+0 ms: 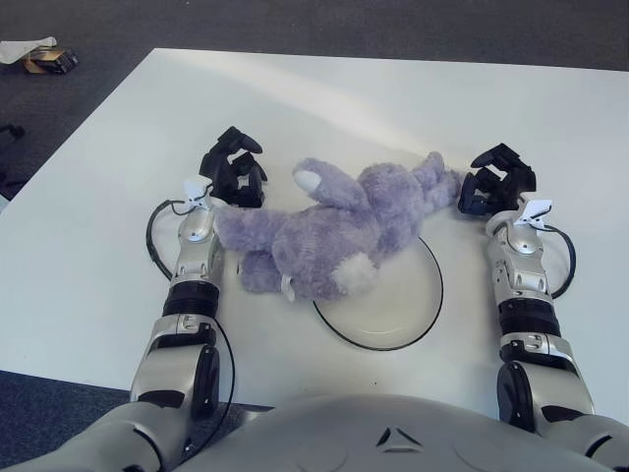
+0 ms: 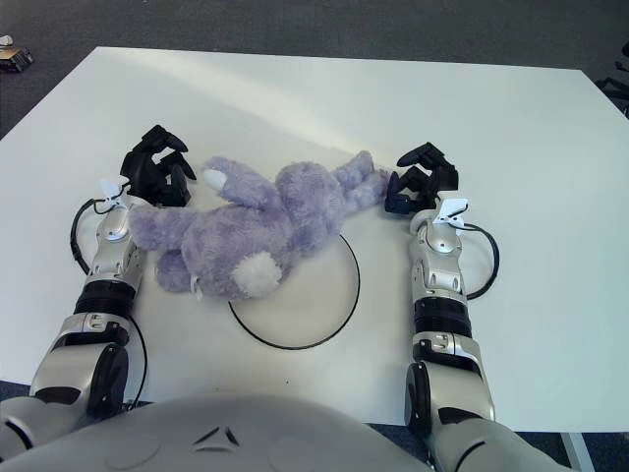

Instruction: Put the doll into the plate.

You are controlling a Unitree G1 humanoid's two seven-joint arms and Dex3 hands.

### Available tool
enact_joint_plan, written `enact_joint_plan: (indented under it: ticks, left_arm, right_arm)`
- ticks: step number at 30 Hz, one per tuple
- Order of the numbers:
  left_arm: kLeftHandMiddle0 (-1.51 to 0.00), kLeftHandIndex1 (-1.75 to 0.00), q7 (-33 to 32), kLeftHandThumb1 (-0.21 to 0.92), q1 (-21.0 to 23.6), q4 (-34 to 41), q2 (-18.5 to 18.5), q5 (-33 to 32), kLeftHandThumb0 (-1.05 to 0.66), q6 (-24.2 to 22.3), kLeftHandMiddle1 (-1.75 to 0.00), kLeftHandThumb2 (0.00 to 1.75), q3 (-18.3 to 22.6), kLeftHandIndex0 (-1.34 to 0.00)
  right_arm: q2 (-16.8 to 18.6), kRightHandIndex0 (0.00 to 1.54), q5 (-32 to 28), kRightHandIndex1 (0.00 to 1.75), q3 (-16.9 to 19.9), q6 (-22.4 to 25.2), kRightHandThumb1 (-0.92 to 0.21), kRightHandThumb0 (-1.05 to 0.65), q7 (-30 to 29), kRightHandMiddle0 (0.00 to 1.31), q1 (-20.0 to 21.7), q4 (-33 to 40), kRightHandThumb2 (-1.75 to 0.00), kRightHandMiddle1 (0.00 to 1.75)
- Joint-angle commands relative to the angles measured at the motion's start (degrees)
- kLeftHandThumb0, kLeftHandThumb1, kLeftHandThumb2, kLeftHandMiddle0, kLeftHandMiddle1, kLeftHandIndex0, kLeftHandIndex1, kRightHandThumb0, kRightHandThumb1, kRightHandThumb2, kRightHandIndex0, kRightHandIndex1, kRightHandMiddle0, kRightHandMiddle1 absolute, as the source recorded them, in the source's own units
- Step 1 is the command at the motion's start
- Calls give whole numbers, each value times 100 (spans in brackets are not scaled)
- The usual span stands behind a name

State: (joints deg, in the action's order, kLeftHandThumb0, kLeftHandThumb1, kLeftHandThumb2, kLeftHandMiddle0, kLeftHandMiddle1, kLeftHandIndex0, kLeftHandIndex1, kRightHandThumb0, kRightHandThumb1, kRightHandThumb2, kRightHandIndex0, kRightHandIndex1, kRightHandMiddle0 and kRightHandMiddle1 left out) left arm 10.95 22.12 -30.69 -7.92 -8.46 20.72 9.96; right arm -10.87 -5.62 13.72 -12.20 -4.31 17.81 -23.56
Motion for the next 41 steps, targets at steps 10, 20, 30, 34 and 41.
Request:
enact_joint_plan:
  ticks: [10, 20, 30, 34, 41]
  left_arm:
    - [-83, -166, 87, 8, -72, -156, -29, -4, -2, 36, -175, 158, -17, -57]
    - [-83, -165, 63, 8, -60, -165, -28, 19, -2, 10, -175, 158, -18, -58]
    - [-82, -168, 60, 8, -46, -207, -41, 38, -2, 27, -175, 158, -19, -56]
    - [-82, -170, 84, 8, -41, -217, -46, 24, -2, 22, -175, 158, -19, -55]
    - [-83, -169, 89, 8, -42, -215, -51, 23, -2, 12, -175, 158, -20, -55]
  right_arm:
    - [-14, 94, 11, 175, -48, 115, 8, -2, 184, 71, -154, -68, -174, 164]
    - [-18, 108, 13, 175, -39, 19, -28, -33, 246, 58, -140, -136, -134, 172]
    - [-13, 114, 44, 175, -57, -6, -42, -44, 228, 53, -128, -187, -119, 175]
    - [-17, 114, 62, 175, -67, -25, -42, -45, 228, 53, -132, -194, -118, 175]
    - [-25, 112, 91, 175, -85, -22, -43, -44, 244, 52, -138, -197, -117, 175]
